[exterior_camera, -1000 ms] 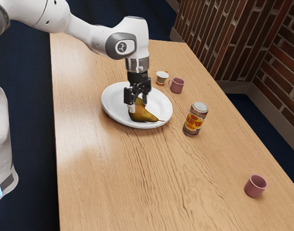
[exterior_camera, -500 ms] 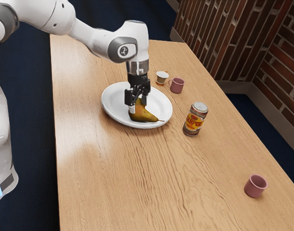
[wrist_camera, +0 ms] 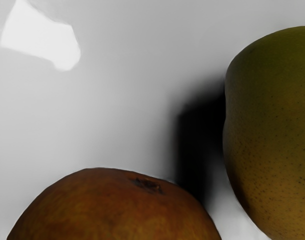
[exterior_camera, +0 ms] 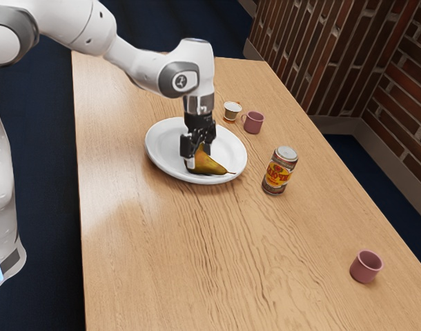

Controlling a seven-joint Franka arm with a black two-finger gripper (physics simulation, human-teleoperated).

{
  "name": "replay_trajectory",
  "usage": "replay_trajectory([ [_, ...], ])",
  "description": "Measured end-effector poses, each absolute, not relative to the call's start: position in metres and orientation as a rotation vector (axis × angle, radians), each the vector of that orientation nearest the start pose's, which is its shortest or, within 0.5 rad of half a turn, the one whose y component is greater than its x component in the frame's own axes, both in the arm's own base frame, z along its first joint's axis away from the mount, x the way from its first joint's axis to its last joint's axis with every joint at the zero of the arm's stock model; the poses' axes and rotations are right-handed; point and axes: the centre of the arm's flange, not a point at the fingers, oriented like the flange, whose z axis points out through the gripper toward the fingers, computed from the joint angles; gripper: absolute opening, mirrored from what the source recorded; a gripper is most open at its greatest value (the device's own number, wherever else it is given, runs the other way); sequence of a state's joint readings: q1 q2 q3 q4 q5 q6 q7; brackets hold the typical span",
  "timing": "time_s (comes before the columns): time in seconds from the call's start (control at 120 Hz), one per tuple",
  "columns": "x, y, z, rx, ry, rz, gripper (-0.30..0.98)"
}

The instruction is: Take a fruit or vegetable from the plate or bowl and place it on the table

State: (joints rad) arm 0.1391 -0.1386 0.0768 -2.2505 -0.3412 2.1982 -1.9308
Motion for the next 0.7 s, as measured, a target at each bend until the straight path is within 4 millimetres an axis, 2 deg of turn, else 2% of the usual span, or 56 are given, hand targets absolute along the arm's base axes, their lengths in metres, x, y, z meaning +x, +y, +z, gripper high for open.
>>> replay_trajectory([
  [0.2, 0.500, 0.096, 0.427, 1.122, 2.644, -0.261, 0.68],
  [0.358, 0.500, 0.096, 0.428, 1.107, 2.636, -0.274, 0.41],
  [0.567, 0.501, 0.095, 0.434, 1.106, 2.623, -0.269, 0.37],
  [0.617, 0.500, 0.094, 0.444, 1.113, 2.605, -0.250, 0.36],
  [0.7, 0.499, 0.081, 0.481, 1.166, 2.546, -0.168, 0.37],
])
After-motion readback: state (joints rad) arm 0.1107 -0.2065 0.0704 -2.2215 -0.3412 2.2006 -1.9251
